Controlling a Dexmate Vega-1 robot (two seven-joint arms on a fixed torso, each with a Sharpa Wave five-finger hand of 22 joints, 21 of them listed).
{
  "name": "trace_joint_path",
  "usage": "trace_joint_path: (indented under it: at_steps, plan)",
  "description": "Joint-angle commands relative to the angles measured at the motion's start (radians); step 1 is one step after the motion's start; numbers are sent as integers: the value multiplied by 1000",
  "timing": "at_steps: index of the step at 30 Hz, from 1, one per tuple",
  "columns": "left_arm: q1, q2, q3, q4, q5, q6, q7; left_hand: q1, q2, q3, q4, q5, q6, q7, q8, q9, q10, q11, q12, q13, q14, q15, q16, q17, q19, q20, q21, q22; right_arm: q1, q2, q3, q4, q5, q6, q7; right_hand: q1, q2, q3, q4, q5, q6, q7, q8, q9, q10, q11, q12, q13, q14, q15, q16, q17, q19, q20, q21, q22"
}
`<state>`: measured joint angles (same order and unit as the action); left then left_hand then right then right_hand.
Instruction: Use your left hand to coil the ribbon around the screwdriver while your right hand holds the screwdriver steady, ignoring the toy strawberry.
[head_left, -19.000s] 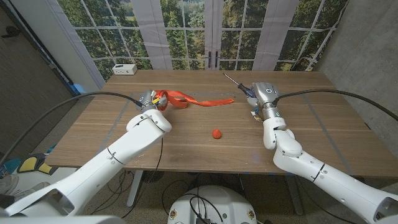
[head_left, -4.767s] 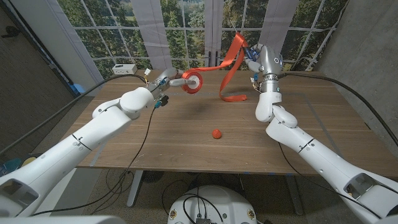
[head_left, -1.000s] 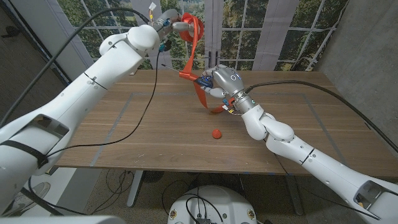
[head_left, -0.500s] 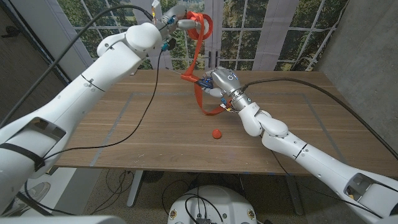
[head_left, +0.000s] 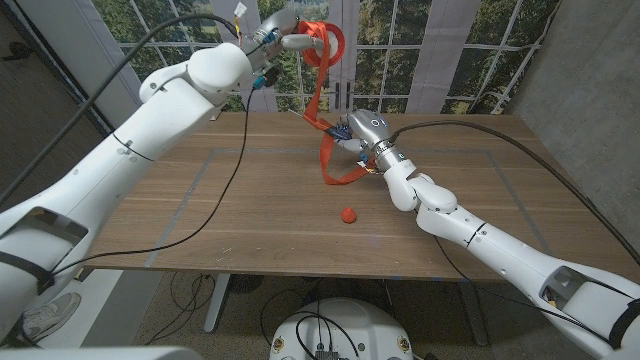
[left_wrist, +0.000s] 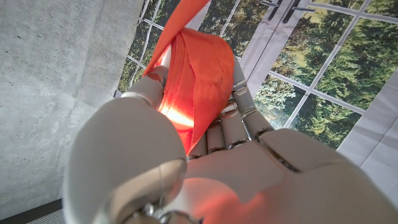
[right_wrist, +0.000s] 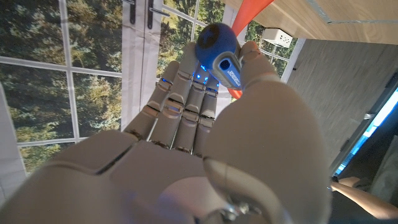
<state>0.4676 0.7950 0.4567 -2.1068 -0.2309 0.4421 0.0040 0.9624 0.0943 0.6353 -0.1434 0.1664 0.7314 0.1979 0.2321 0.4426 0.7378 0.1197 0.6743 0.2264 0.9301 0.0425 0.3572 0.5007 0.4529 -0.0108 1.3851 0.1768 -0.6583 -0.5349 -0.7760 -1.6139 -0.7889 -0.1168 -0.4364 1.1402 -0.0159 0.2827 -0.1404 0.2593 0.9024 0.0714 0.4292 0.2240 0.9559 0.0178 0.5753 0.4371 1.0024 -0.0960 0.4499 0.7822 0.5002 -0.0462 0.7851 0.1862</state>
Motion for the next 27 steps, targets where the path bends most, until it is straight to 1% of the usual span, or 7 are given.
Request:
trace_joint_path:
  at_steps: [1, 3, 9, 11, 14, 21, 27]
  plan:
    - [99, 46, -69, -42, -71, -63, -4, 63, 90, 34, 20, 3, 201, -126, 3, 3, 259, -245, 10, 179, 185, -222, 2, 2, -1, -5, 5, 1, 4, 16, 12, -7, 36, -122, -33, 133, 129, 9, 0, 5, 129, -123, 2, 4, 79, -70, 0, 19, 63, -120, 0, 3, -1, -3, 5, 1]
    - [115, 48, -81, -39, -95, -78, -11, 63, 90, 34, 20, 3, 202, -125, 3, 4, 260, -249, 10, 179, 185, -222, 3, 2, -1, -7, 5, 1, 2, 15, 26, -10, 73, -110, -35, 132, 129, 9, 0, 5, 129, -123, 2, 4, 80, -69, 0, 18, 65, -118, 0, 3, -1, -3, 6, 1]
    - [154, 62, -100, -38, -124, -119, -13, 63, 90, 34, 20, 3, 204, -125, 4, 4, 260, -250, 10, 181, 185, -223, 2, 3, -1, -6, 5, 1, -3, 20, 29, -27, 70, -171, -66, 133, 129, 8, 0, 5, 130, -123, 1, 4, 80, -70, -2, 19, 66, -119, 1, 6, -2, -2, 7, 0]
    - [163, 69, -100, -43, -120, -124, -9, 63, 90, 34, 20, 3, 203, -125, 3, 4, 260, -249, 10, 181, 185, -222, 2, 3, 0, -6, 5, 1, -8, 15, 41, -37, 105, -158, -60, 132, 130, 8, 1, 5, 129, -122, 1, 4, 81, -69, -2, 20, 66, -118, 0, 5, -2, -2, 8, 0]
    - [161, 82, -93, -47, -113, -114, -14, 63, 91, 34, 20, 3, 203, -125, 2, 3, 261, -252, 10, 181, 186, -223, 1, 3, -1, -5, 5, 1, -9, 20, 40, -44, 93, -196, -75, 133, 130, 9, 0, 5, 130, -121, 1, 5, 80, -69, -3, 21, 66, -118, 0, 7, -3, 0, 9, 0]
    - [205, 91, -117, -32, -151, -139, -10, 62, 90, 34, 20, 3, 203, -126, 2, 4, 262, -253, 8, 179, 188, -222, 1, 4, 0, -5, 6, 1, -23, 12, 62, -66, 112, -235, -108, 134, 129, 9, -1, 6, 130, -120, 0, 6, 84, -65, -4, 21, 66, -118, -2, 7, -4, 1, 12, 0]
    - [240, 105, -133, -30, -159, -142, 12, 63, 90, 34, 20, 3, 202, -125, 2, 4, 260, -245, 8, 181, 187, -220, 0, 4, 0, -4, 6, 1, -43, 5, 90, -78, 156, -229, -142, 132, 129, 8, 1, 5, 131, -119, 0, 7, 82, -66, -5, 23, 68, -115, -2, 8, -4, 2, 14, 0]
